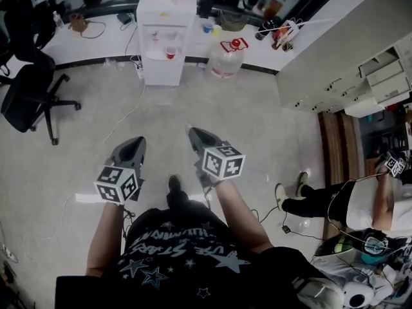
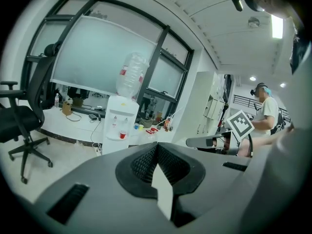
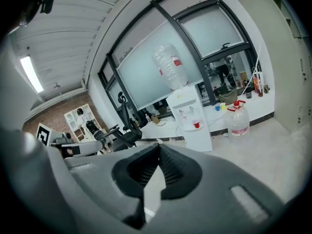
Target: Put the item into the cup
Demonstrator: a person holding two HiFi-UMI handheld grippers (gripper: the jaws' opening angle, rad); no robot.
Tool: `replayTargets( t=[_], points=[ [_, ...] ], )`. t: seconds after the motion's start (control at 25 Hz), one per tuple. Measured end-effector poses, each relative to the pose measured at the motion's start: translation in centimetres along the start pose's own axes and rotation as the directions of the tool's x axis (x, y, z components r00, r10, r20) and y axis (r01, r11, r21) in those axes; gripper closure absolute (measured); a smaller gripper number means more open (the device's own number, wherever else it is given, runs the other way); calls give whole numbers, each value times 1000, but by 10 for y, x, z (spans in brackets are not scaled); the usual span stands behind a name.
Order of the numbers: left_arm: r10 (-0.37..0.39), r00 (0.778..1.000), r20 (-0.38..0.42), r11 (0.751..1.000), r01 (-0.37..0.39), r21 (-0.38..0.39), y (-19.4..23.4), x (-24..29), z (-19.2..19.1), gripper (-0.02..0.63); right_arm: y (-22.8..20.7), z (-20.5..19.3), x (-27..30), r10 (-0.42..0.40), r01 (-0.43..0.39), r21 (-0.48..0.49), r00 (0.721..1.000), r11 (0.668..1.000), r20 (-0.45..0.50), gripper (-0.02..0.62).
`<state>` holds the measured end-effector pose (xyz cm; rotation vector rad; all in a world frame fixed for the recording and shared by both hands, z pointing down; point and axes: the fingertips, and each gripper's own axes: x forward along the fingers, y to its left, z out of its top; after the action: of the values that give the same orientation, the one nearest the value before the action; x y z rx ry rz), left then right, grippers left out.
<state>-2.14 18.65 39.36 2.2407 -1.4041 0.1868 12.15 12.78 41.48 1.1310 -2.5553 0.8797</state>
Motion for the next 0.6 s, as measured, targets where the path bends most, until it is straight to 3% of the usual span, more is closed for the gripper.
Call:
replayTargets(
  t=[0.6],
  points=[
    [62, 998, 19, 998, -62, 7, -15, 56, 27, 600, -61, 41, 7, 63, -63, -10, 998, 998, 7, 595]
  ],
)
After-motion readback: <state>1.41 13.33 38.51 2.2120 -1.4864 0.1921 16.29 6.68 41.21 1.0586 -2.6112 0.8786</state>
